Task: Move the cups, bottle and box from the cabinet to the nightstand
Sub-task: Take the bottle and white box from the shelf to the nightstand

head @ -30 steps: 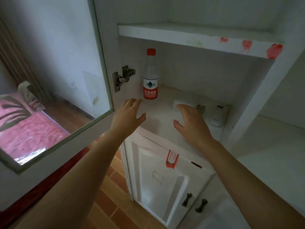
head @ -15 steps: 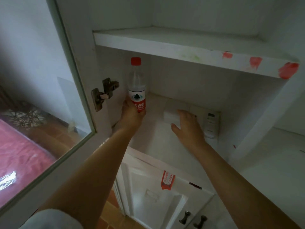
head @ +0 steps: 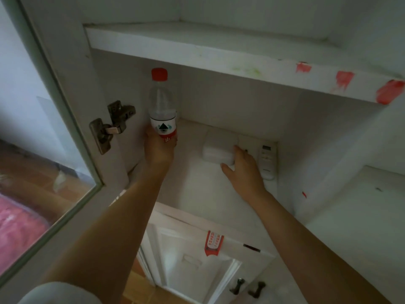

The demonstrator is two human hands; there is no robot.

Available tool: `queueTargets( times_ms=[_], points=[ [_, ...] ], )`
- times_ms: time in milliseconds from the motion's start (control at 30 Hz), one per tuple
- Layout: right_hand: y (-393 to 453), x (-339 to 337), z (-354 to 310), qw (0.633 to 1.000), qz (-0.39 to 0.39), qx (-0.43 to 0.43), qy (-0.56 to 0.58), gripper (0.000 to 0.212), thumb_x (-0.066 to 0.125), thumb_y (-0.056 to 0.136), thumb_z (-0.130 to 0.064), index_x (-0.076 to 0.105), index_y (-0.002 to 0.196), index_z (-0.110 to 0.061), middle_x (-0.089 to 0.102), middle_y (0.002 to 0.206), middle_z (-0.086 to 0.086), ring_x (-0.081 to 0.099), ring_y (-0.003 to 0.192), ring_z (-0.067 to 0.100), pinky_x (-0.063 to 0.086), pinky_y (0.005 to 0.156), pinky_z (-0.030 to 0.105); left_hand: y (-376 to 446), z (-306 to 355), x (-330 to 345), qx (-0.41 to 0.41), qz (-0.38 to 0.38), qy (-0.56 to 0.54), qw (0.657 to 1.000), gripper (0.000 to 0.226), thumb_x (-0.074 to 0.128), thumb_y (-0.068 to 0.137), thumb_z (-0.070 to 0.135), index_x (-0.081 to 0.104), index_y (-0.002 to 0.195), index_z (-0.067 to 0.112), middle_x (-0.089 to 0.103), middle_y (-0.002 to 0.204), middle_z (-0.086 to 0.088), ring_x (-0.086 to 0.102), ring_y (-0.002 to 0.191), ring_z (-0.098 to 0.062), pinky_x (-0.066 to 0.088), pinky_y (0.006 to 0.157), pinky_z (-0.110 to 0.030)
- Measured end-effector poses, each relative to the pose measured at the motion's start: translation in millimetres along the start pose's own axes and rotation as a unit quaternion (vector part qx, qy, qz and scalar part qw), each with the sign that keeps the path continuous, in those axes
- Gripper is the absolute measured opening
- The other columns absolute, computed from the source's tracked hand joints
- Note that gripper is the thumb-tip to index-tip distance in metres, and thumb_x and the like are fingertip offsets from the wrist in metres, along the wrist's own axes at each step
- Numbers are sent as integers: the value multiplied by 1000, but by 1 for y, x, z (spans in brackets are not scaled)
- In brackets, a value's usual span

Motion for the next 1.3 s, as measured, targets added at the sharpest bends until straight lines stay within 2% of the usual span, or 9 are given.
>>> queueTargets(
  times_ms=[167,367,600,700,800,900,1000,1167,1300],
  points=[
    [9,3,1,999,17,41,17,72,55,89,-34,20,143,-2,39,141,21,31,133,33,29,110,38,-8,7,-6,7,7,-6,1000,54,75,73,17,49,118,0,60,116,-18,59,105,-31,46,84,-34],
    [22,12,9,994,24,95,45,94,65,79,-44,13,144,1,40,140,26,30,133,37,31,109,41,-11,3,-6,22,-31,7,999,47,72,72,19,54,114,6,65,108,-11,63,98,-24,45,76,-26],
    [32,24,6,984,38,164,64,119,71,67,-56,3,143,5,25,148,23,17,139,35,21,114,43,-26,6,-11,28,-36,4,999,53,72,76,18,45,121,7,58,114,-6,56,97,-16,40,78,-24],
    [38,28,4,979,54,186,63,122,72,65,-58,4,142,8,21,149,23,18,138,36,18,113,41,-27,7,-11,24,-28,-6,999,55,72,76,16,44,122,6,58,119,-12,57,106,-23,39,80,-25],
    [45,33,3,978,64,190,63,123,71,65,-60,3,141,10,20,148,25,20,137,38,16,115,41,-29,10,-11,25,-33,5,999,54,71,77,14,43,122,5,58,120,-12,56,105,-21,38,77,-23],
    [47,33,5,974,89,198,59,120,71,66,-58,7,140,11,25,145,27,24,134,39,19,114,43,-29,11,-12,29,-31,9,999,54,70,77,14,43,123,6,58,120,-10,55,101,-17,37,74,-18],
    [47,33,7,972,103,201,69,118,73,66,-55,9,141,10,27,144,26,25,134,39,20,113,42,-27,10,-12,34,-31,8,999,56,72,76,16,44,123,6,58,120,-11,57,106,-23,39,79,-23],
    [49,30,10,969,118,198,94,111,77,62,-50,21,138,9,36,138,23,34,127,37,30,108,42,-29,12,-13,31,-36,2,999,54,72,76,16,44,121,6,58,119,-11,57,104,-21,39,78,-24],
    [47,23,6,973,122,164,102,107,79,62,-45,25,136,10,38,137,23,36,126,36,30,107,39,-30,12,-13,22,-43,-2,999,55,72,77,16,43,123,6,58,120,-11,57,104,-22,40,79,-26]
  ],
)
Point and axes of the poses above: each hand's wrist, its own y-axis towards the middle knuckle, its own x-axis out of the palm, z = x × y, the point moved 8 cm from there along y, towards the middle knuckle
